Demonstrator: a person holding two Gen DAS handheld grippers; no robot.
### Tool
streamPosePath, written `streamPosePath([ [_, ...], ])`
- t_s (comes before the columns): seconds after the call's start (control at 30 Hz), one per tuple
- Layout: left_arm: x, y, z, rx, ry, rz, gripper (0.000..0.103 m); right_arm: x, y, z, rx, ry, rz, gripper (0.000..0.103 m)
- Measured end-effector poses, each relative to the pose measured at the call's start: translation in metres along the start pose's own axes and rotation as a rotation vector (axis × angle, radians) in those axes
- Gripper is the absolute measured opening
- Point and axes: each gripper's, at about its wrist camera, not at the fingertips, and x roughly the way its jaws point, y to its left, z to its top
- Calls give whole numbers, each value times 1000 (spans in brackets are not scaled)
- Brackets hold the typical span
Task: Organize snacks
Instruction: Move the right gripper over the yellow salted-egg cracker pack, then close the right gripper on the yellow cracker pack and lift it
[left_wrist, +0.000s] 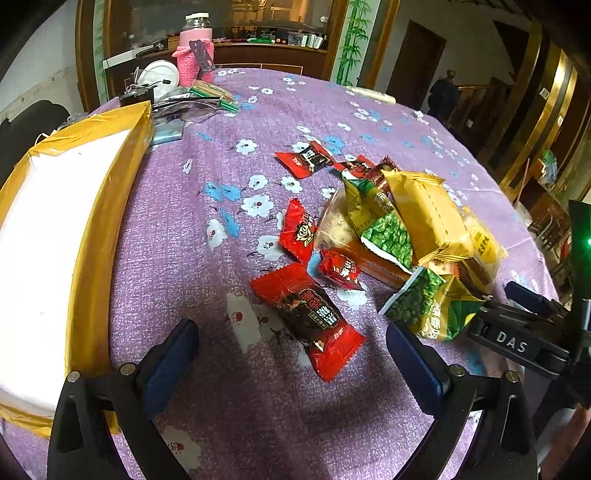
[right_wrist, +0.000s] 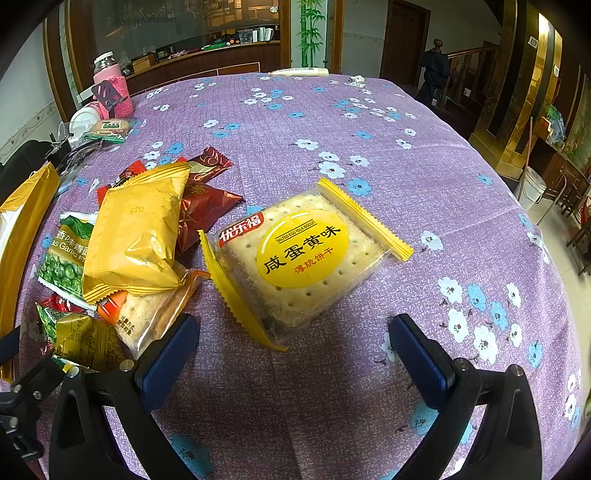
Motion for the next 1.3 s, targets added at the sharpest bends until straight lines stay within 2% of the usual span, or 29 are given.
streamPosePath([
  [0.3, -4, 2, -2, 21, -4, -52, 102, 0, 1, 0, 15, 1, -10, 103],
  [0.43, -3, 0, -3, 30, -1, -53, 102, 1, 1, 1, 16, 3, -10, 103],
  [0.63, -3, 1, -3, 22, 5, -55, 102, -8, -5, -6, -25, 9, 91, 103],
  [0.7, -1, 0, -3, 25, 13, -67, 102, -17, -10, -10, -35, 20, 147, 103],
  [0.83, -1, 0, -2, 27, 11, -91, 102, -45, -21, -26, -104, -14, 169, 103],
  [1.0, -1, -2, -2, 33, 7, -90, 102, -70, -60, -34, -56, -53, 238, 103],
  [1.17, -2, 6, -1, -6, -8, -96, 102, -77, -94, -15, -20, -71, 234, 103],
  [1.3, -7, 3, -2, 9, -34, -100, 102, -75, -102, 12, -43, -61, 238, 103],
])
